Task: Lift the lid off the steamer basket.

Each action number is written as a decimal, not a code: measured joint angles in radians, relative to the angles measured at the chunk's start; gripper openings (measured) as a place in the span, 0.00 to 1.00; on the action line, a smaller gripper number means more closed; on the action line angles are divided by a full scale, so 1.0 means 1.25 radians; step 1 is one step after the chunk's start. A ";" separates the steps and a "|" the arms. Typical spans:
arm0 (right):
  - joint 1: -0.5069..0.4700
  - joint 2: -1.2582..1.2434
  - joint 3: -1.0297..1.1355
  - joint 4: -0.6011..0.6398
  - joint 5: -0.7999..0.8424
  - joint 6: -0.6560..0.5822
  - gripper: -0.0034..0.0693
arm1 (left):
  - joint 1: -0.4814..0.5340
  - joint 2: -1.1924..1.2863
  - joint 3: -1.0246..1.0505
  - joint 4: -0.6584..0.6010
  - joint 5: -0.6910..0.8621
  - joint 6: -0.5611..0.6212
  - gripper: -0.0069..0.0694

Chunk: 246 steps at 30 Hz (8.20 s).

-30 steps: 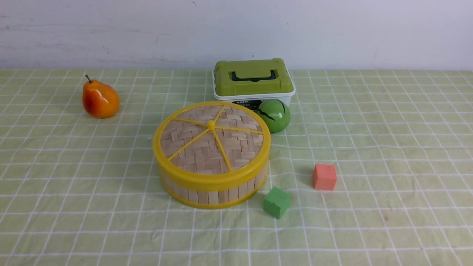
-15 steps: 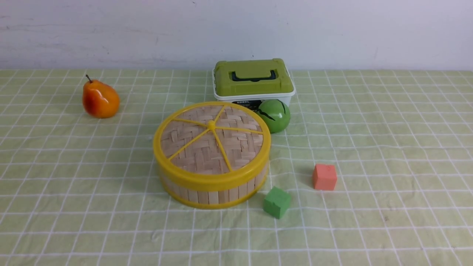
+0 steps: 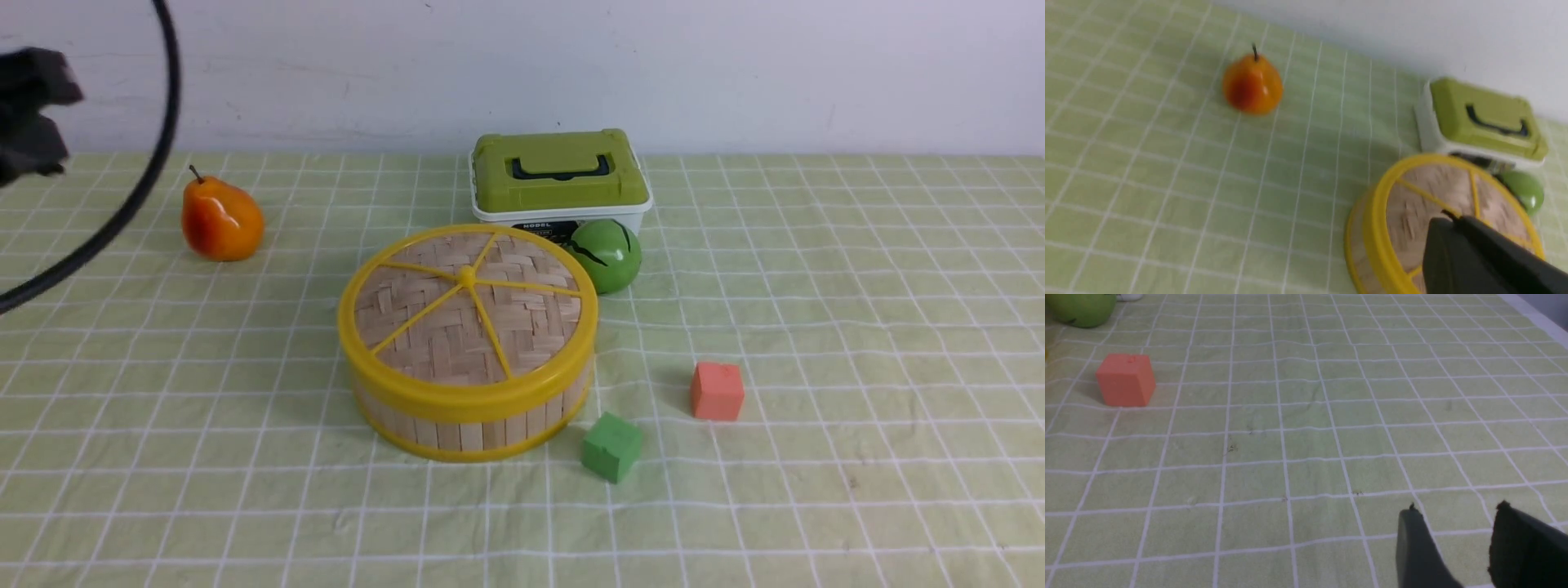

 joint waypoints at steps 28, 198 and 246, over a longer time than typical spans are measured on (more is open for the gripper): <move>0.000 0.000 0.000 0.000 0.000 0.000 0.38 | -0.283 0.724 -0.774 0.045 0.466 0.165 0.32; 0.000 0.000 0.000 0.000 0.000 0.000 0.38 | 0.009 -0.917 0.928 0.029 -0.203 0.211 0.07; 0.000 0.000 0.000 0.000 0.000 0.000 0.38 | 0.009 -0.917 0.928 0.029 -0.202 0.211 0.08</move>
